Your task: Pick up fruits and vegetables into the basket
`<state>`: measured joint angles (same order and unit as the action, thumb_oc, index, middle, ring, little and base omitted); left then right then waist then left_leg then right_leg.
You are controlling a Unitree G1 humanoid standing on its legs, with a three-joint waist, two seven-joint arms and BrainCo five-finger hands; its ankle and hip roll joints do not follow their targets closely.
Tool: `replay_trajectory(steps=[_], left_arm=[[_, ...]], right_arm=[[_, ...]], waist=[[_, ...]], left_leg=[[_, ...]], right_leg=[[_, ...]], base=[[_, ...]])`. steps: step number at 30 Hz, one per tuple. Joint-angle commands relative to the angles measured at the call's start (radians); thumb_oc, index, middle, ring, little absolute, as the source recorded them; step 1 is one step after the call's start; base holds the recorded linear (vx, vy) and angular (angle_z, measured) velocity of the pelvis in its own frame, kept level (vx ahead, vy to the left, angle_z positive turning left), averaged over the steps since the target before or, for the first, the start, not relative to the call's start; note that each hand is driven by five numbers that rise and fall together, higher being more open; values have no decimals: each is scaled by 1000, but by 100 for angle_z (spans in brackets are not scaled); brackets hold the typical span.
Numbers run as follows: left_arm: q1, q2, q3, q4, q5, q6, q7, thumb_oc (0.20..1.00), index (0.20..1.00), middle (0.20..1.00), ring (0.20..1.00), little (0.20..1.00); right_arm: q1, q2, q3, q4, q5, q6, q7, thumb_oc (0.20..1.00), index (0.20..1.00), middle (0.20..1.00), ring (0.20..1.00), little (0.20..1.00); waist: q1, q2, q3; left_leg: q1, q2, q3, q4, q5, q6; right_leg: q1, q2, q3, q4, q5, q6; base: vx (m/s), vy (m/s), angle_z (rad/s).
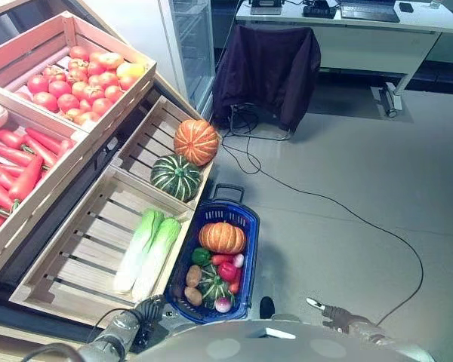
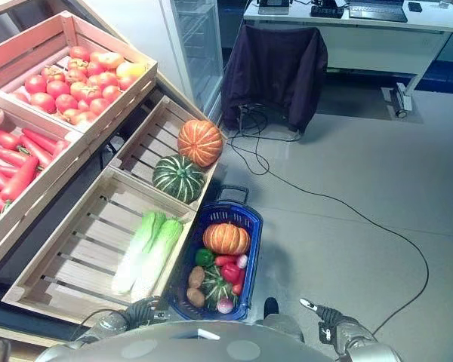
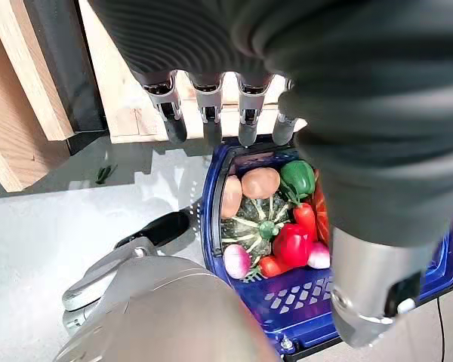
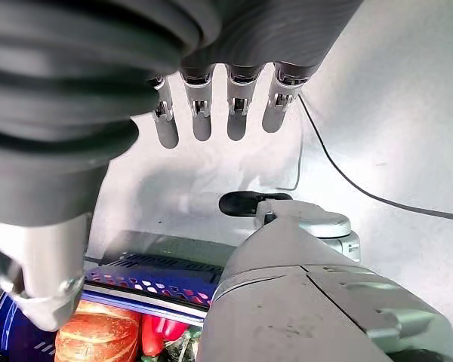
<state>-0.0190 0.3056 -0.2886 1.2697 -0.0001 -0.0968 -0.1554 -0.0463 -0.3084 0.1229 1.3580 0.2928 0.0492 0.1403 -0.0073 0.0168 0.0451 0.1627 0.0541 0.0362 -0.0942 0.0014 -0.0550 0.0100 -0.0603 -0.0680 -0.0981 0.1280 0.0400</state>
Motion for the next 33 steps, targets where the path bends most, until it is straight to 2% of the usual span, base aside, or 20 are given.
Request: replay_trajectory(steps=[1, 3, 23, 33], left_arm=[[-55, -6, 3, 58, 4, 5, 11, 1000, 1000, 1000, 1000, 1000], [-54, -4, 10, 58, -10, -16, 7, 1000, 1000, 1000, 1000, 1000], [-54, -6, 14, 61, -3, 4, 7, 1000, 1000, 1000, 1000, 1000], [-49, -6, 10, 55, -19, 8, 12, 1000, 1000, 1000, 1000, 1000]], right_arm=[[-59, 10, 10, 49, -1, -22, -3, 1000, 1000, 1000, 1000, 1000], [-60, 11, 12, 48, 1, -20, -5, 1000, 1000, 1000, 1000, 1000], [-58, 11, 7, 47, 1, -20, -8, 1000, 1000, 1000, 1000, 1000], [-64, -1, 6, 45, 2, -10, -2, 1000, 1000, 1000, 1000, 1000]], waist=[[-16, -16, 29], [-16, -16, 31], [-16, -17, 27], [-12, -14, 47]], left_leg=[[-41, -34, -5, 7, -76, 17], [-40, -34, -5, 7, -76, 16], [-37, -34, -7, 7, -78, 15], [-56, -33, -16, 7, -67, 12]], right_leg=[[98, -25, -23, 11, -136, 83], [99, -25, -23, 11, -136, 84], [103, -25, -24, 11, -138, 83], [89, -22, -21, 11, -133, 82]], base=[[218, 51, -20], [0, 0, 0], [0, 0, 0], [0, 0, 0]])
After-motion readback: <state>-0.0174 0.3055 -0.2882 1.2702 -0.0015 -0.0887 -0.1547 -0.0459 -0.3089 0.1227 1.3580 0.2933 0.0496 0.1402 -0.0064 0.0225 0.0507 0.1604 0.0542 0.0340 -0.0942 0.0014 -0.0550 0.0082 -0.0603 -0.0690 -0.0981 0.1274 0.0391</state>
